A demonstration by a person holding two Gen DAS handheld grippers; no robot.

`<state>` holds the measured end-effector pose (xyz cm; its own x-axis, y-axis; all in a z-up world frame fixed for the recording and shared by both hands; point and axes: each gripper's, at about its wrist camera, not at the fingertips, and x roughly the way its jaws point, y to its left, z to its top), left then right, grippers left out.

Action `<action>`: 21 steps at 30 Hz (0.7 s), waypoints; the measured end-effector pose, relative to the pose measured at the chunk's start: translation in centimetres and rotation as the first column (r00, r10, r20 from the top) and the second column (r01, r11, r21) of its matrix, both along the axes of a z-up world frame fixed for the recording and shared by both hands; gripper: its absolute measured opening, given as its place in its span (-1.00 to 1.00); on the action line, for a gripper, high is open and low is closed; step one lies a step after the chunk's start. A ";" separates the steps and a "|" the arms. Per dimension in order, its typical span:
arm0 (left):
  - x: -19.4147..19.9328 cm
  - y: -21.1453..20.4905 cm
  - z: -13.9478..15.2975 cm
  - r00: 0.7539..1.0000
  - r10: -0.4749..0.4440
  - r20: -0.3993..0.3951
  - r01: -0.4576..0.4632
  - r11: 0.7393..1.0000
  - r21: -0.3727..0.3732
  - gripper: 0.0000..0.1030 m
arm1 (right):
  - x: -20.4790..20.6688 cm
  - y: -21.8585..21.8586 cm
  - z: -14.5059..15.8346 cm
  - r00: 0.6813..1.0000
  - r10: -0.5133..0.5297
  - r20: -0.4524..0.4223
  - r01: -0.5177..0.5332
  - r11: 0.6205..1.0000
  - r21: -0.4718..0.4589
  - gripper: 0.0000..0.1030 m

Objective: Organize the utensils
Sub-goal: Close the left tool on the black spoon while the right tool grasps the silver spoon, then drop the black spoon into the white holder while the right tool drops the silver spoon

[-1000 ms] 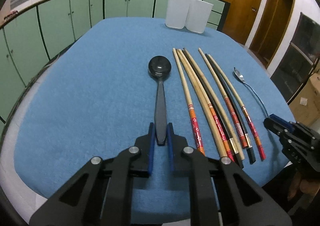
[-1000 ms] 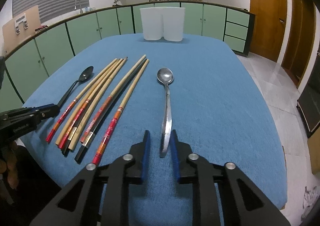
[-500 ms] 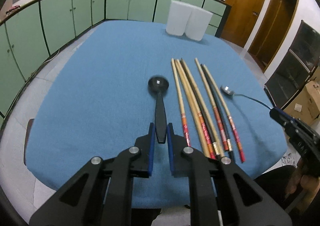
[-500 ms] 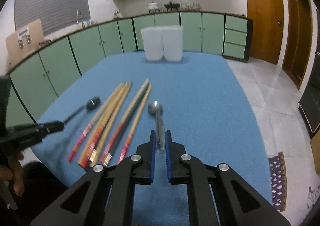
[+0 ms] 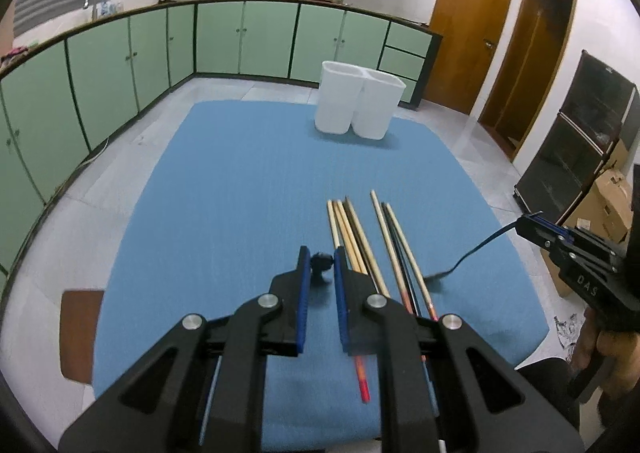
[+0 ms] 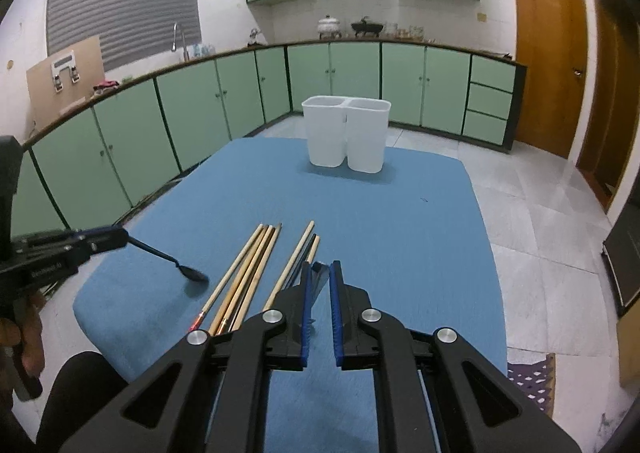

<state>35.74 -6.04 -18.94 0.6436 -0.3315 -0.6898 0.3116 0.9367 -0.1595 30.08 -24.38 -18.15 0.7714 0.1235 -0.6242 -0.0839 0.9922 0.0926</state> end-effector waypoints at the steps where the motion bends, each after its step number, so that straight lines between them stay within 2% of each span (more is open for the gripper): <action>1: 0.4 -0.1 0.2 1.000 -0.012 -0.007 0.012 1.000 -0.003 -0.79 | 0.2 -0.2 0.1 1.000 0.003 -0.007 -0.003 1.000 0.001 -0.83; 5: 2.0 -0.4 1.3 0.999 -0.042 -0.016 0.042 0.999 -0.007 -0.79 | 1.5 -0.4 1.4 1.000 0.025 -0.017 -0.026 1.000 -0.018 -0.83; 12: 3.7 -1.3 3.3 0.997 -0.077 0.023 0.076 0.997 0.009 -0.79 | 3.1 -0.2 3.3 0.998 0.058 -0.004 -0.058 0.996 -0.070 -0.84; 16: 6.1 -2.3 5.6 0.994 -0.090 0.055 0.090 0.996 -0.008 -0.79 | 5.2 -0.2 4.8 0.998 0.070 0.007 -0.069 0.994 -0.085 -0.84; 21: 10.5 -4.5 9.2 0.988 -0.106 0.116 0.107 0.994 -0.007 -0.79 | 9.3 -0.3 8.3 0.996 0.082 0.039 -0.077 0.990 -0.117 -0.84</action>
<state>46.24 -10.52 -9.76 0.6790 -0.4107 -0.6086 0.4264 0.8954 -0.1285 39.35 -24.68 -9.83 0.7886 0.1153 -0.6040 -0.1649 0.9859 -0.0270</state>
